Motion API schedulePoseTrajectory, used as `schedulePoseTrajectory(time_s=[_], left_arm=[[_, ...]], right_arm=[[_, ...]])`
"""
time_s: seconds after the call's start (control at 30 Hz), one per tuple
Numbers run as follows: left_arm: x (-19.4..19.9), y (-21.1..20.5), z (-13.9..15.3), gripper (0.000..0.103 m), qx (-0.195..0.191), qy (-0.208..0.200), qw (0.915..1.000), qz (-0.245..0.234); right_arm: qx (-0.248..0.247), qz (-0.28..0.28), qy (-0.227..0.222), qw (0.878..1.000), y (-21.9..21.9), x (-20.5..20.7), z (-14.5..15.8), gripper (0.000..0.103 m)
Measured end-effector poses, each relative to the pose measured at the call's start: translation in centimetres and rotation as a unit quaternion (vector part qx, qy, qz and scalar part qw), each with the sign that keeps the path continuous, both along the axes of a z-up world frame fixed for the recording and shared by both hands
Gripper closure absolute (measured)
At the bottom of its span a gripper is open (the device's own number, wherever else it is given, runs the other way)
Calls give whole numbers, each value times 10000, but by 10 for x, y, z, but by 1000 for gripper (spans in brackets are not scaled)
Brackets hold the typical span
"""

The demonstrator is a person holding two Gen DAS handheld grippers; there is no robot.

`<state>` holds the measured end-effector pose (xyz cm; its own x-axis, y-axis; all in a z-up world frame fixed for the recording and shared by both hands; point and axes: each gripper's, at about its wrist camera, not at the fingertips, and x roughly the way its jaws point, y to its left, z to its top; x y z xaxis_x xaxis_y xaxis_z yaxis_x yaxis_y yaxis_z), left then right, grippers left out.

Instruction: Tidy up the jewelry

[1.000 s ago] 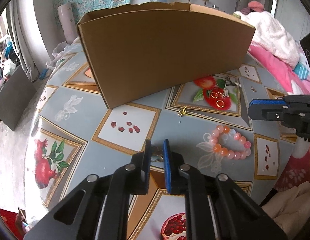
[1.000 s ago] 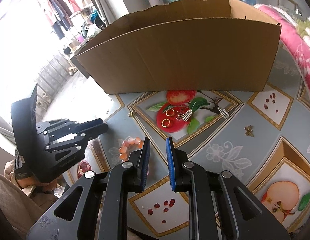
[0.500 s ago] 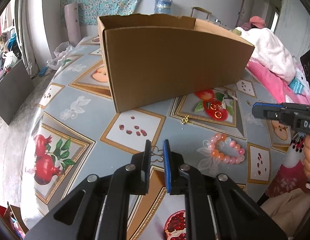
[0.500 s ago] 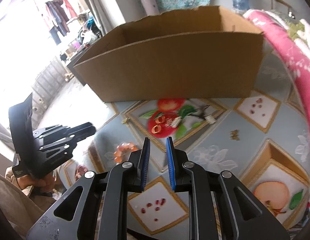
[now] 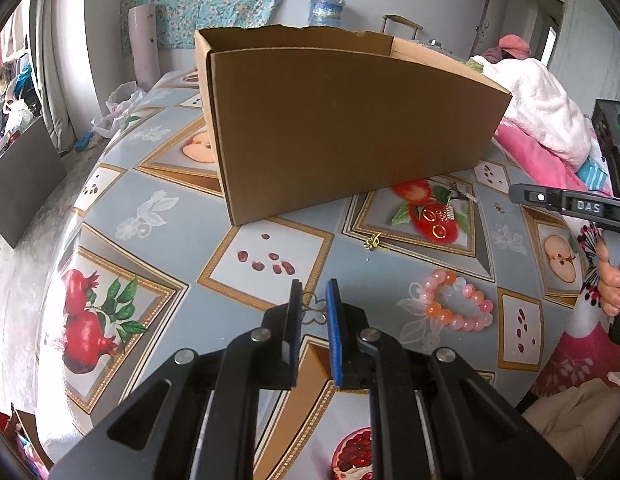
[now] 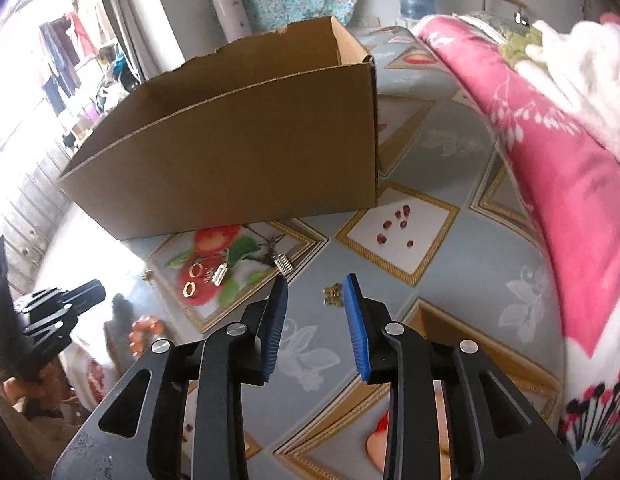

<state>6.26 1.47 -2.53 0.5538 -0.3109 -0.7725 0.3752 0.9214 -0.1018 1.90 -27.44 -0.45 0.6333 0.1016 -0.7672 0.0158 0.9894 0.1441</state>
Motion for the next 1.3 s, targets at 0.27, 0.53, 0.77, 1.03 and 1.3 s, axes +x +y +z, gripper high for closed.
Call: schedulePoseTrajectory(time_s=[0.27, 0.53, 0.77, 1.03, 1.3], left_arm=[[2, 1, -3, 92, 5, 34, 10000, 0], [4, 0, -4, 92, 8, 65, 10000, -10], [4, 1, -4, 92, -48, 23, 10000, 16], [-3, 6, 6, 92, -118, -128, 9998, 76], [-14, 16, 66, 92, -397, -837, 9957, -20]], right_arm=[[-522, 97, 252, 9983, 14, 7, -19, 84], [-745, 168, 200, 9969, 17, 6, -20, 88], [-569, 174, 146, 9981, 22, 1, -20, 98], [-11, 70, -60, 10000, 1, -7, -4, 99], [163, 333, -797, 9961, 9, -25, 53, 99]])
